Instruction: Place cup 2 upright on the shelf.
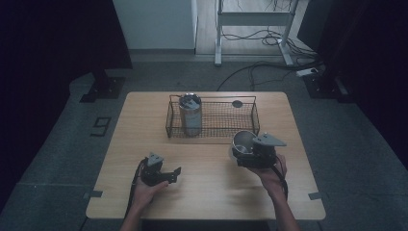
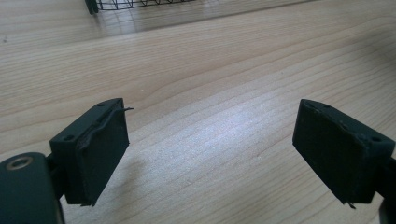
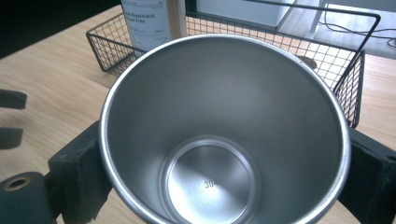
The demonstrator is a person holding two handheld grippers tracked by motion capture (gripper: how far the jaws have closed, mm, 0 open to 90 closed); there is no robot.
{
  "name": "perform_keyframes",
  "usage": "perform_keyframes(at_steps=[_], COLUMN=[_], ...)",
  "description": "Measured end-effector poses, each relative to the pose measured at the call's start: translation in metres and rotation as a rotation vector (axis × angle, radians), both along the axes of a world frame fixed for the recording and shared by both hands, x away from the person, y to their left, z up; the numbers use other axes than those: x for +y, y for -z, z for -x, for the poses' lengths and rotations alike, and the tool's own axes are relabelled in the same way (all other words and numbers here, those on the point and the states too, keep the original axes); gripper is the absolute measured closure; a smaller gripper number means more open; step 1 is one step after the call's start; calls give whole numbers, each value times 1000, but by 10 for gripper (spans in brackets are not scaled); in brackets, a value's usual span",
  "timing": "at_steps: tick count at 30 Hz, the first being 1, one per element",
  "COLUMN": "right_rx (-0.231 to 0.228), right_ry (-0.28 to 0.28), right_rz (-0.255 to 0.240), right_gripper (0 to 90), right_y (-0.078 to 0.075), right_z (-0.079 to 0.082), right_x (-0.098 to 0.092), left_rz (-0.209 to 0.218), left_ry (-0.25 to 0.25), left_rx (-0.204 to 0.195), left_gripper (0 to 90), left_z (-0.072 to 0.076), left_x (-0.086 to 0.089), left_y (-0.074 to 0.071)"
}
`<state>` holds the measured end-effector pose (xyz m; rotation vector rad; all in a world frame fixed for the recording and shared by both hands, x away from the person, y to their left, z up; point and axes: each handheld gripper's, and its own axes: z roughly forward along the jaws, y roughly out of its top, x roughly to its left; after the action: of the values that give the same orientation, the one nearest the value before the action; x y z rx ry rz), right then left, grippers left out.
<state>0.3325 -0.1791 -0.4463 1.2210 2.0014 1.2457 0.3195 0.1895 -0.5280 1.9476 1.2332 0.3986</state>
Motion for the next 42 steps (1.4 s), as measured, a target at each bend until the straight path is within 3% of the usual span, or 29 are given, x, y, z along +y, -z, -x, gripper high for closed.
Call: perform_keyframes(at_steps=[15,21,31,42], right_rx=[23,23,23,20], right_ry=[32,49,53,54], right_rz=[-13,-13,-26,-27], right_gripper=[69,69,69,69], right_y=[-22,-26,-33,-44], right_z=[-12,-17,-24,-38], right_x=[-3,-4,-5,-2], left_rz=[5,17,-10,-9], left_ry=[35,26,21,14], left_rx=[13,6,15,20], left_gripper=[108,132,131,129], left_z=[-1,-2,-2,-1], left_x=[-4,-2,-4,-2], left_y=[4,1,5,5])
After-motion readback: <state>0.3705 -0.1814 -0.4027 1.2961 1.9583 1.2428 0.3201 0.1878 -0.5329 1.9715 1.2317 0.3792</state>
